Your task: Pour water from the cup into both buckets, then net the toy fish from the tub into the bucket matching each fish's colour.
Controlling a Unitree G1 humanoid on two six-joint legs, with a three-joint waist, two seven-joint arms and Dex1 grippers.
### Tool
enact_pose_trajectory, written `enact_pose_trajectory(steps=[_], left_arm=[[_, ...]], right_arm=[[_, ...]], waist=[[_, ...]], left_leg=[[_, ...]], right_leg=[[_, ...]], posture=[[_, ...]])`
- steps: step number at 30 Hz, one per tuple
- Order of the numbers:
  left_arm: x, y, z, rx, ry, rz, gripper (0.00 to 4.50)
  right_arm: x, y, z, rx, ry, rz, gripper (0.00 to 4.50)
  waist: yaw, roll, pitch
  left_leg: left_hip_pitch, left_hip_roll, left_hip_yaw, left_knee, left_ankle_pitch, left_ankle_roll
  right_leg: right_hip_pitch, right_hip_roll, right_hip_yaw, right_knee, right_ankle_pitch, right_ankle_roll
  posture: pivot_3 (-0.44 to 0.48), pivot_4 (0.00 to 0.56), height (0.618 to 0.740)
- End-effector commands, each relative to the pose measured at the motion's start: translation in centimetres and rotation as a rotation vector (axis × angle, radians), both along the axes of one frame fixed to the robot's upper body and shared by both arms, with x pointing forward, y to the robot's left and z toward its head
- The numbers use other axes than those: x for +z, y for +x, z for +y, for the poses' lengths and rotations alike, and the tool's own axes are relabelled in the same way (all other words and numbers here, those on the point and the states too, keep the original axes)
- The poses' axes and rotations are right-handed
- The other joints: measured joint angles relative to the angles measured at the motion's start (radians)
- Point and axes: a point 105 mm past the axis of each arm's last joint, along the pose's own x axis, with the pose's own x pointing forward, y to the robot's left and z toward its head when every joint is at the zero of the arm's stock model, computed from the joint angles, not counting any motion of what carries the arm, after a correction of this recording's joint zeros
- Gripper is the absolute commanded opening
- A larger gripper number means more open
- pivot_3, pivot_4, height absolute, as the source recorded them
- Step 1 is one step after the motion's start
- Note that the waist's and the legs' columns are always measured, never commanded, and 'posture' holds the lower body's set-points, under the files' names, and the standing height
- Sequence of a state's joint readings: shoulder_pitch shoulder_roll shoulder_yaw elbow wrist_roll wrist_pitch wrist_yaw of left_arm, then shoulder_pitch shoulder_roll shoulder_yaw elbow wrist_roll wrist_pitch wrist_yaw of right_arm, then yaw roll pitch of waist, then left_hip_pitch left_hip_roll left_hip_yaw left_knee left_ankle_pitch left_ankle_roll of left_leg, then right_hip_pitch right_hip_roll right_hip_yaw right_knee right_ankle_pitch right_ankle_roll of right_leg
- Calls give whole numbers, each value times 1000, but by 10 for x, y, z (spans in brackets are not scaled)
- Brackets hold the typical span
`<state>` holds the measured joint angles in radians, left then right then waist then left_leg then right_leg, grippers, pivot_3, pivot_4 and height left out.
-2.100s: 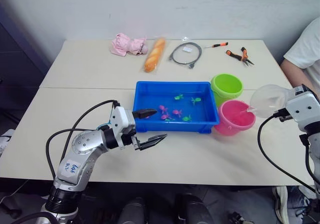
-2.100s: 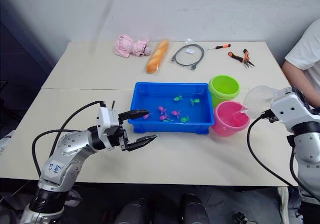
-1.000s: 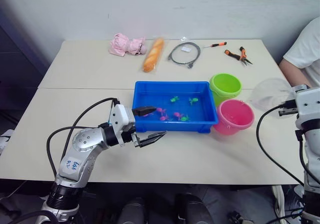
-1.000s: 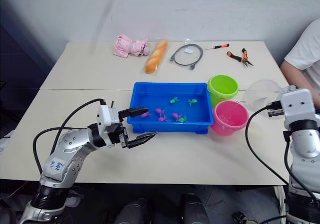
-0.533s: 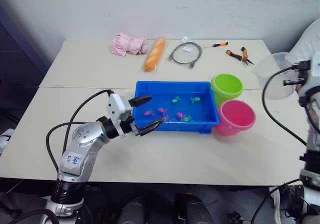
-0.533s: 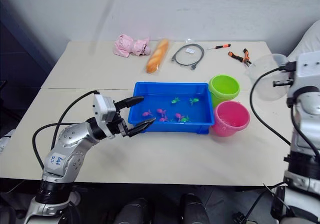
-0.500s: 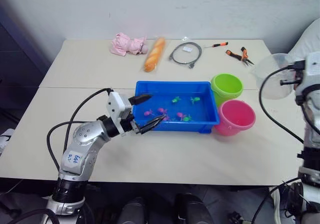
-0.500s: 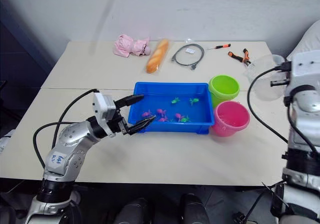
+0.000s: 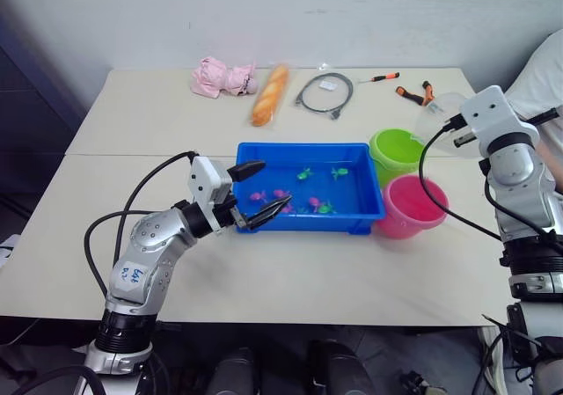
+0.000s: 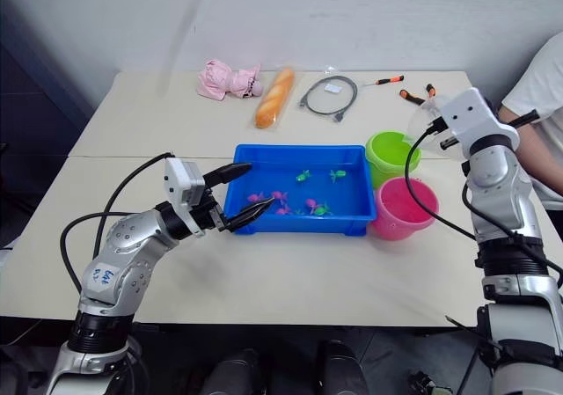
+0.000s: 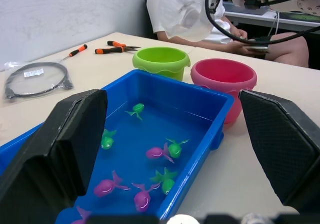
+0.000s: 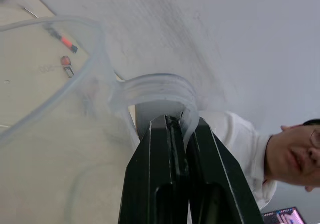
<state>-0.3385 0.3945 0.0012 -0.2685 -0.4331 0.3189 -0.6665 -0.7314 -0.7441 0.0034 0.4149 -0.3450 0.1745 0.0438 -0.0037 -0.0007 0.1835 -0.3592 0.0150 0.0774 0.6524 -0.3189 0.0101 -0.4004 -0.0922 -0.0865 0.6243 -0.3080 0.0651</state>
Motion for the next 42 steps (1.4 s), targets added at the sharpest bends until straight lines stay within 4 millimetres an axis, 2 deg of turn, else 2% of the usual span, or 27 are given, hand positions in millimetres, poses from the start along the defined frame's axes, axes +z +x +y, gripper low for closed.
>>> enact_pose_trajectory(steps=[1,16,23,33,38,42], left_arm=[[10,-7,-1,-8,-8,-48,4500],[10,-8,0,11,-9,-44,4500],[7,-9,-1,6,4,-42,4500],[8,-11,-1,2,19,-54,4500],[7,-10,2,4,33,-57,4500],[10,-10,2,-3,36,-74,4500]], right_arm=[[28,-5,-4,-21,-65,-88,61],[22,-7,3,-44,-265,-116,61],[25,-5,13,-60,-422,-147,61],[25,-4,25,-34,-536,-182,61],[25,-5,26,-36,-540,-210,61],[19,-6,24,-25,-452,-198,61]], waist=[[0,0,0],[0,0,0],[-1,0,0],[-1,0,0],[-1,0,0],[-1,0,0]], left_leg=[[0,0,0,0,0,0],[0,0,0,0,0,-1],[0,0,0,0,0,-1],[0,0,0,0,1,-1],[0,0,0,0,1,-1],[0,0,0,0,1,-1]], right_leg=[[0,0,0,0,0,0],[0,0,0,0,0,0],[0,0,0,0,0,0],[0,0,0,1,0,0],[0,0,0,1,0,0],[0,0,0,1,0,0]], posture=[[0,150,738],[0,150,738],[0,150,738],[0,150,738],[0,150,738],[0,150,738]])
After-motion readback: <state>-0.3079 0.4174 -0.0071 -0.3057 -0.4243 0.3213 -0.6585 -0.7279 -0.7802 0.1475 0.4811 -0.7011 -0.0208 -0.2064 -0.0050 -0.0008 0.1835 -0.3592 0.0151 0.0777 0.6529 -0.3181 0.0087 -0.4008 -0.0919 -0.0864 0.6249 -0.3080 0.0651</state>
